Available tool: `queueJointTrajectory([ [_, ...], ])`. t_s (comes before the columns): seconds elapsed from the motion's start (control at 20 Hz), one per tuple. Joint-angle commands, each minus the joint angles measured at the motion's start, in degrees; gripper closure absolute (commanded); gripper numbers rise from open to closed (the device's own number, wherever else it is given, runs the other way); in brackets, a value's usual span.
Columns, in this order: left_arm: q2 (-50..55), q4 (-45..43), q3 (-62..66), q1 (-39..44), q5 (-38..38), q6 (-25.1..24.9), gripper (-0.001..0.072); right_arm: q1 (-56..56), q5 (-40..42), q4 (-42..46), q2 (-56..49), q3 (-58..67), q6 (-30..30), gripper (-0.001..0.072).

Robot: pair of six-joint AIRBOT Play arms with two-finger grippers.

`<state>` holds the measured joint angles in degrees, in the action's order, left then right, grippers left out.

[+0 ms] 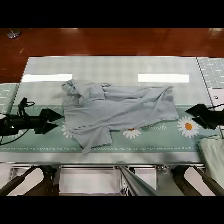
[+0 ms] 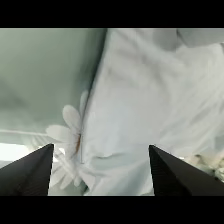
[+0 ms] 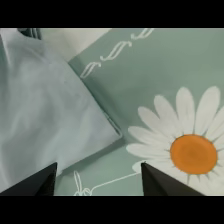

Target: Fold the shirts.

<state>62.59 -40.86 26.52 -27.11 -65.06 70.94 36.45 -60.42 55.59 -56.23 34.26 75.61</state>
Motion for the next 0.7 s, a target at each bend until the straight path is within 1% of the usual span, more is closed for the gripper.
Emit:
queueJointTrajectory([
  [0.0,-0.61,5.11,-6.4,1.86,4.55,-1.99,0.0006,0.63,0.85,-5.22,2.23,-6.71,-2.91,0.0104],
  [0.1,-0.39,6.97,-7.91,4.66,6.27,-2.91,0.0007,0.63,0.24,-5.31,2.23,-7.13,-2.91,0.0104],
  [0.25,-0.39,13.22,-8.52,11.28,8.37,-6.88,0.0007,-0.92,0.24,-5.68,2.23,-7.13,-2.89,0.0104],
  [0.35,-0.39,13.49,-8.52,15.74,10.78,-6.84,0.0011,-2.54,0.04,-5.55,2.23,-7.13,-2.58,0.0105],
  [0.4,-0.39,13.73,-8.44,17.31,11.89,-6.64,0.0073,-2.69,0.07,-5.73,2.23,-7.1,-1.4,0.0105],
  [0.45,-0.39,13.97,-8.37,17.62,12.15,-6.62,0.0402,-2.54,0.28,-5.51,2.23,-7.1,-0.81,0.0105],
  [0.5,-0.48,13.97,-8.24,17.42,12.11,-6.8,0.0672,-1.97,0.85,-4.33,2.23,-7.1,0.72,0.0105],
  [0.55,-0.48,13.94,-7.93,17.35,11.82,-6.82,0.0688,-0.92,1.01,-3.17,2.23,-7.1,2.58,0.0105],
  [0.65,-0.48,13.94,-7.37,17.38,11.06,-6.82,0.0688,0.61,-0.09,-1.27,2.23,-7.1,2.86,0.0105],
])
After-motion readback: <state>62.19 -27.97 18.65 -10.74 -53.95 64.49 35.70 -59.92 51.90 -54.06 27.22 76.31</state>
